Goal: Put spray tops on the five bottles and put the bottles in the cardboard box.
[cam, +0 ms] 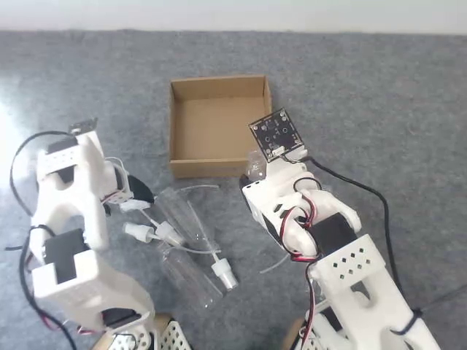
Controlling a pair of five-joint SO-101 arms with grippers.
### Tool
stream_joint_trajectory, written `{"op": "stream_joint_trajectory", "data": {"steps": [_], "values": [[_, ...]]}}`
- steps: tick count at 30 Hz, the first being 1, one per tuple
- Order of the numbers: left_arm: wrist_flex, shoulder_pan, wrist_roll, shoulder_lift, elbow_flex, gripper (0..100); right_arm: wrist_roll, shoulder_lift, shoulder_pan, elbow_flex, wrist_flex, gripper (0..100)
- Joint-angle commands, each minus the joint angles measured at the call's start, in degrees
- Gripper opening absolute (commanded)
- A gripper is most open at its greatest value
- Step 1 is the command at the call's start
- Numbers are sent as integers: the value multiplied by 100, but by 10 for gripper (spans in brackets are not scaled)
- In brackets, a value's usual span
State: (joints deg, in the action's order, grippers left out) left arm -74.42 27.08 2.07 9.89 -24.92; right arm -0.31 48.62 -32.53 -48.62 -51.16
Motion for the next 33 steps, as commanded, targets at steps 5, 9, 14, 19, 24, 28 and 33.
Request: {"op": "stream_joint_trajectory", "data": {"steps": [5,9,14,19,24,28,33], "values": [[492,237,-62,-396,-268,337,0,171,75,88,110,129],[501,659,-167,-404,-66,337,0,171,75,88,110,129],[492,941,-387,-404,101,337,0,171,75,88,110,129],[492,1143,-387,-404,338,337,0,171,75,88,110,129],[448,1389,-352,-431,637,337,0,171,75,88,110,129],[440,1530,-308,-466,673,337,0,171,75,88,110,130],[-220,1486,44,-475,875,337,0,171,75,88,110,130]]}}
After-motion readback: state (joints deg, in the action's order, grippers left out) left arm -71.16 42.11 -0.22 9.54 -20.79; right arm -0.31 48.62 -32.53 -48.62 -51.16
